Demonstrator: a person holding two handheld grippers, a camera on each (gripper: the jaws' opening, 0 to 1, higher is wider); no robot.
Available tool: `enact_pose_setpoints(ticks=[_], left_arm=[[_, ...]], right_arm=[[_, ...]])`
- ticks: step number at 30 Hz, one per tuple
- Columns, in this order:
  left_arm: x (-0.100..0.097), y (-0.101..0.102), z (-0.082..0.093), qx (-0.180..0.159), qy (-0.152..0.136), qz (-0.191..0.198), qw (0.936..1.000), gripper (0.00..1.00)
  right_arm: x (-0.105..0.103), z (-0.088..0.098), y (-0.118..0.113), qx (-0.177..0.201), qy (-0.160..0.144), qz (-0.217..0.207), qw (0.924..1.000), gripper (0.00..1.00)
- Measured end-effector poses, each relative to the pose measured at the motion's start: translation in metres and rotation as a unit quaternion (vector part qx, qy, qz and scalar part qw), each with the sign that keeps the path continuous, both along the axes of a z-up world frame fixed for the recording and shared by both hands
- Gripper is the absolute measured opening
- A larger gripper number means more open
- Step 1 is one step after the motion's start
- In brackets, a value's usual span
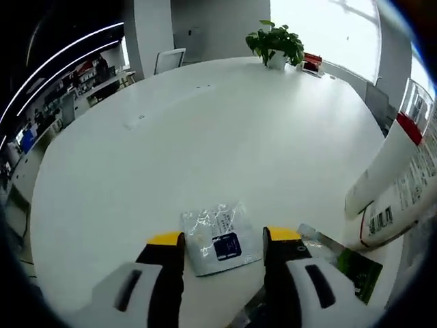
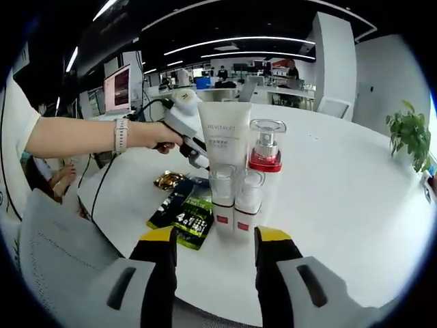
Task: Arrange the skincare products in the storage area until every visible bottle or jar stands upright without overlapping.
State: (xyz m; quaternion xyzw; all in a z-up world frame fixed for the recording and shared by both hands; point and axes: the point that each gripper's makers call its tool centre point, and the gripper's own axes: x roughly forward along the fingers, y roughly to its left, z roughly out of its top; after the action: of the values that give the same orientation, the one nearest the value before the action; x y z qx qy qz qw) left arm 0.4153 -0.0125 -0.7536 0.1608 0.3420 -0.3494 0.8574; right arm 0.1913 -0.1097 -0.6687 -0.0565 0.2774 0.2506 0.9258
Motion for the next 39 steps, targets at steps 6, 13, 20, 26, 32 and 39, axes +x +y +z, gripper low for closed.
enact_pose_setpoints(ticks=[6, 13, 20, 26, 32, 39], left_arm=[[-0.008, 0.007, 0.003, 0.007, 0.006, -0.007, 0.9999, 0.38], [-0.011, 0.013, -0.002, 0.009, 0.010, -0.015, 0.9998, 0.37], [-0.013, 0.018, 0.007, 0.000, 0.004, -0.018, 0.9998, 0.37], [-0.033, 0.028, 0.015, 0.003, 0.002, -0.024, 0.9997, 0.37], [-0.042, 0.037, 0.022, 0.000, 0.001, -0.039, 0.9992, 0.37], [-0.061, 0.046, 0.032, -0.010, 0.004, -0.057, 0.9983, 0.37]], right_arm=[[0.001, 0.001, 0.004, 0.001, -0.004, 0.003, 1.0000, 0.45], [0.000, 0.003, 0.004, 0.004, -0.005, 0.003, 1.0000, 0.45], [-0.002, 0.003, 0.007, 0.010, -0.002, 0.008, 0.9999, 0.48], [-0.002, 0.005, 0.012, 0.011, -0.006, 0.014, 0.9998, 0.49], [-0.004, 0.005, 0.013, 0.009, -0.007, 0.019, 0.9998, 0.53], [-0.004, 0.006, 0.012, 0.008, -0.012, 0.018, 0.9997, 0.58]])
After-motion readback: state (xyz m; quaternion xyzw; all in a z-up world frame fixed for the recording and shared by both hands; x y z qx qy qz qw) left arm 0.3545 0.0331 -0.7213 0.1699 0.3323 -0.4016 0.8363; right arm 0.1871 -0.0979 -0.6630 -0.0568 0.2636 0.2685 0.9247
